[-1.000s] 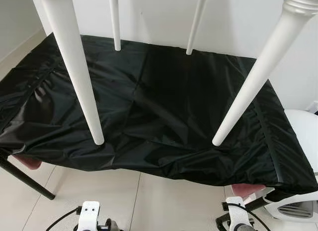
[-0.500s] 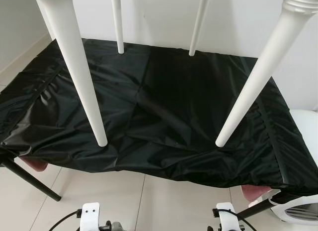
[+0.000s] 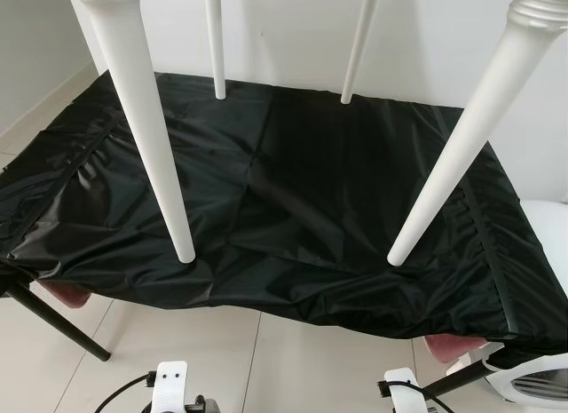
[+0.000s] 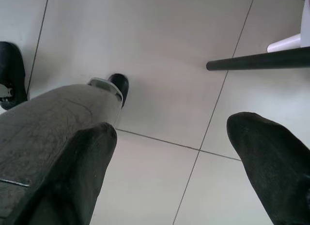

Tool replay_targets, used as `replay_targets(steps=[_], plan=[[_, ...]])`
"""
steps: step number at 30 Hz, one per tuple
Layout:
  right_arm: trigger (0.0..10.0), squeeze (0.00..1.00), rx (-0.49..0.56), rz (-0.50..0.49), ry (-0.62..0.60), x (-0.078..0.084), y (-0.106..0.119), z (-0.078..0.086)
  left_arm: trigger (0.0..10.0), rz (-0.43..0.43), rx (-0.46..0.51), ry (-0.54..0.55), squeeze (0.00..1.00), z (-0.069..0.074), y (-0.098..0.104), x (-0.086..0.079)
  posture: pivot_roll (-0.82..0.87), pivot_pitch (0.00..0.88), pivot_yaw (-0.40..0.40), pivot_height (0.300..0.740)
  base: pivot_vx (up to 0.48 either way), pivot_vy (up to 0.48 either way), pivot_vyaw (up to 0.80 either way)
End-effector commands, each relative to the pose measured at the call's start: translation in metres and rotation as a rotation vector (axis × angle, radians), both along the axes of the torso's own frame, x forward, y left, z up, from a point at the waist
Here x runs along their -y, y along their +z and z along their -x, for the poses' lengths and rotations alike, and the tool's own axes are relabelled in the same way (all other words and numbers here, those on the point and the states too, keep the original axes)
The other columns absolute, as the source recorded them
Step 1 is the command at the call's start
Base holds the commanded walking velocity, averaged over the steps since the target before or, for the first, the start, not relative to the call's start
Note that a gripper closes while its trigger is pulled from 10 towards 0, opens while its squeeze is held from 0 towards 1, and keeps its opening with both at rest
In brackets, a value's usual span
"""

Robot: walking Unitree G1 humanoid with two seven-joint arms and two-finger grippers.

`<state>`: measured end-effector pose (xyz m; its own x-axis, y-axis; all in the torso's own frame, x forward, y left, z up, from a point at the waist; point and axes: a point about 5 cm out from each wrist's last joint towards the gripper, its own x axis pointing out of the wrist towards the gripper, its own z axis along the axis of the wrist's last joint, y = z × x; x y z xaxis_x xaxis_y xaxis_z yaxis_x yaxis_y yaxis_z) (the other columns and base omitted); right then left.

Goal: Building children table

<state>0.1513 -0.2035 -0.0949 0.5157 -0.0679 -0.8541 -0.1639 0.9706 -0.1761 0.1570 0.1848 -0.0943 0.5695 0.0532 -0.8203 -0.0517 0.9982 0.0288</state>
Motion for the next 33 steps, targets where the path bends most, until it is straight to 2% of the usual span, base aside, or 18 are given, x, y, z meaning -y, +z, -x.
replay_targets(steps=[1,12,16,24,33], plan=[[10.0,0.0,-0.045,0.005,0.007,-0.001,-0.005,0.011,10.0,0.005,-0.061,0.015,0.0,0.012,-0.006,0.002,0.06,0.0,-0.075,0.74,0.0,0.0,0.0],[10.0,0.0,-0.064,0.013,0.014,0.0,-0.006,0.015,10.0,0.002,-0.063,0.022,0.0,0.013,-0.006,-0.001,0.06,0.0,-0.072,0.74,0.0,0.0,0.0],[10.0,0.0,-0.081,0.026,0.016,0.004,-0.007,0.019,10.0,-0.007,-0.061,0.051,0.0,0.013,-0.004,-0.017,0.06,0.0,-0.07,0.74,0.0,0.0,0.0],[10.0,0.0,-0.08,0.031,0.016,0.006,-0.006,0.018,10.0,0.008,-0.066,0.047,0.0,0.013,-0.006,-0.002,0.06,0.0,-0.073,0.74,0.0,0.0,0.0],[10.0,0.0,-0.088,0.04,0.02,0.007,-0.007,0.022,10.0,-0.011,-0.063,0.049,0.0,0.01,-0.002,-0.02,0.06,0.0,-0.08,0.74,0.0,0.0,0.0]])
